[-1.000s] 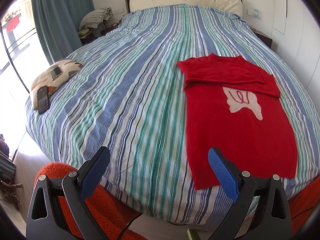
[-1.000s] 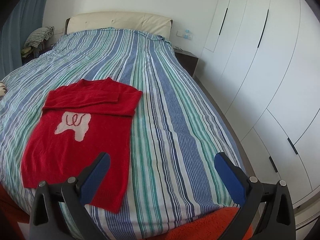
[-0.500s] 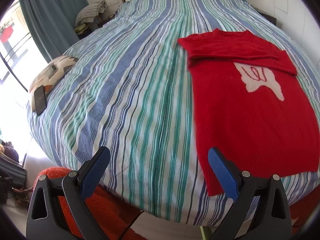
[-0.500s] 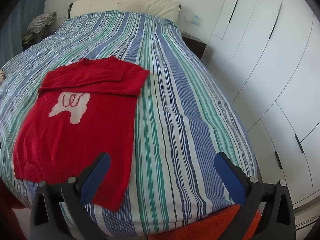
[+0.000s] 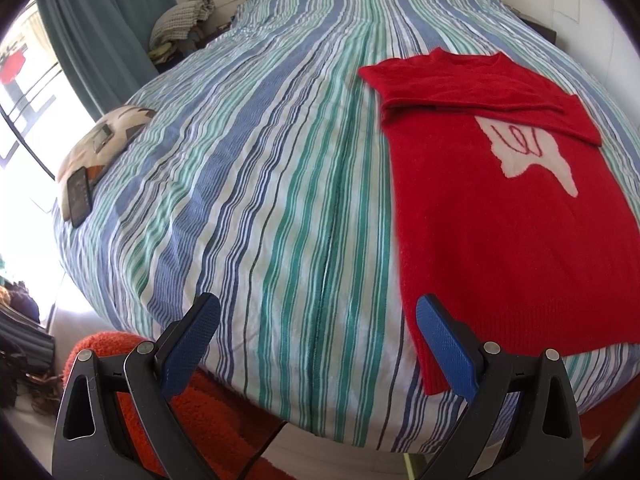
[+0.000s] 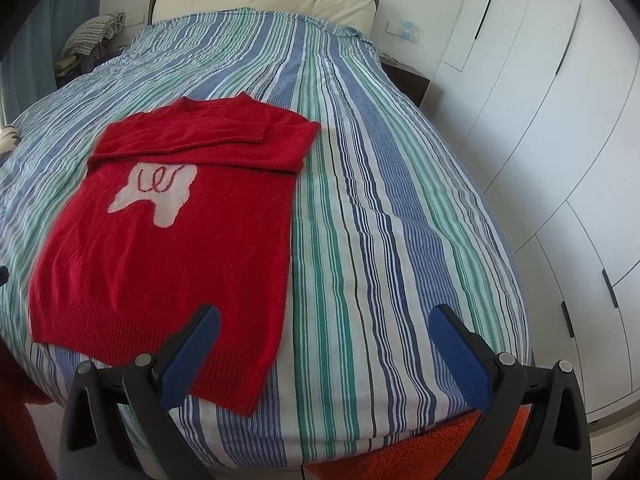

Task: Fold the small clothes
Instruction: 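Grasp the sweater hem with the left tool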

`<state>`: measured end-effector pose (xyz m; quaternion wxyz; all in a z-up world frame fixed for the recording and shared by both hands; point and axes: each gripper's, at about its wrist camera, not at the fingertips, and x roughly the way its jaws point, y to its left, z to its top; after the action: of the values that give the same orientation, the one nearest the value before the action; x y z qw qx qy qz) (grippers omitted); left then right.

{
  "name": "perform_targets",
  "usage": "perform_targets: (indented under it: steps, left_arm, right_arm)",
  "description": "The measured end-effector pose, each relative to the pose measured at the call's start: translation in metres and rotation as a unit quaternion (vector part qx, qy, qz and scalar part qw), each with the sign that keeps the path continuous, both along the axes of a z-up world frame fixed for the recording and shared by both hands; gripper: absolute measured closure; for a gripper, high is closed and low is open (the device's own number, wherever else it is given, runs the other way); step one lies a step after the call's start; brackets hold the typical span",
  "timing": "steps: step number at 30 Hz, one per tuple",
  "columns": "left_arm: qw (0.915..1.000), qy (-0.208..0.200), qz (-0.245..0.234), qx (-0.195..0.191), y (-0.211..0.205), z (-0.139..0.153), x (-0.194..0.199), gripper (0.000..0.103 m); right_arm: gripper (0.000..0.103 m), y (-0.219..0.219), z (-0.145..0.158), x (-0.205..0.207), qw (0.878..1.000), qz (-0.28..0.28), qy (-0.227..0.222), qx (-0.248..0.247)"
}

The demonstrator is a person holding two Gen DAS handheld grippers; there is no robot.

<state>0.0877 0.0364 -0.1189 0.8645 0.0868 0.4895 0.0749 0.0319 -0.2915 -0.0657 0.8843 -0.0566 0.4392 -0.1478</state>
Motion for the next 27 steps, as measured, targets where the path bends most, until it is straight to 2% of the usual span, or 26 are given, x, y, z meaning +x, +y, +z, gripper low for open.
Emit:
perform_targets:
  steps: [2,5,7,9,11,13,16,17,18,19,21,24,27]
  left_arm:
    - [0.9993,0.016,-0.002,-0.032,0.005,-0.007,0.002,0.004]
    - [0.9908,0.071,0.002,-0.116,0.016,-0.033,0.007,0.005]
    - [0.9853,0.102,0.002,-0.137,0.016,-0.051,0.008,0.006]
    - [0.9814,0.124,-0.005,-0.147,0.012,-0.063,0.010,0.021]
    - [0.9814,0.125,-0.006,-0.145,0.007,-0.066,0.011,0.022]
    - [0.9777,0.132,-0.015,-0.163,0.003,-0.067,0.013,0.036]
    - [0.9745,0.139,-0.025,-0.175,-0.004,-0.065,0.012,0.064]
    - [0.9727,0.143,-0.033,-0.180,-0.007,-0.066,0.011,0.089]
    - [0.9710,0.150,-0.036,-0.182,-0.012,-0.068,0.010,0.102]
    - [0.9722,0.149,-0.035,-0.177,-0.015,-0.068,0.010,0.103]
    - [0.9706,0.144,-0.039,-0.189,-0.017,-0.061,0.007,0.103]
    - [0.9574,0.131,-0.029,-0.256,-0.006,-0.034,0.007,0.103]
    - [0.9440,0.107,-0.025,-0.311,0.005,-0.004,0.029,0.103]
  right_arm:
    - [0.001,-0.007,-0.005,-0.001,0.999,0.007,0.006,0.042]
    - [0.001,-0.036,-0.025,-0.006,0.987,-0.012,0.028,0.156]
    - [0.002,-0.053,-0.043,-0.009,0.969,-0.026,0.041,0.242]
    - [0.007,-0.063,-0.061,-0.011,0.945,-0.025,0.047,0.322]
    - [0.013,-0.066,-0.076,-0.007,0.928,-0.020,0.055,0.367]
    - [0.023,-0.062,-0.090,0.000,0.924,-0.015,0.070,0.375]
    - [0.033,-0.050,-0.111,0.011,0.910,0.006,0.107,0.401]
    - [0.040,-0.046,-0.112,0.013,0.911,0.015,0.112,0.396]
    - [0.072,-0.043,-0.111,0.014,0.915,0.022,0.117,0.386]
    - [0.098,-0.043,-0.112,0.014,0.913,0.026,0.124,0.388]
    - [0.099,-0.046,-0.112,0.014,0.903,0.022,0.122,0.410]
    - [0.099,-0.053,-0.092,0.013,0.895,0.020,0.094,0.437]
    - [0.099,-0.061,-0.060,0.031,0.889,0.030,0.045,0.455]
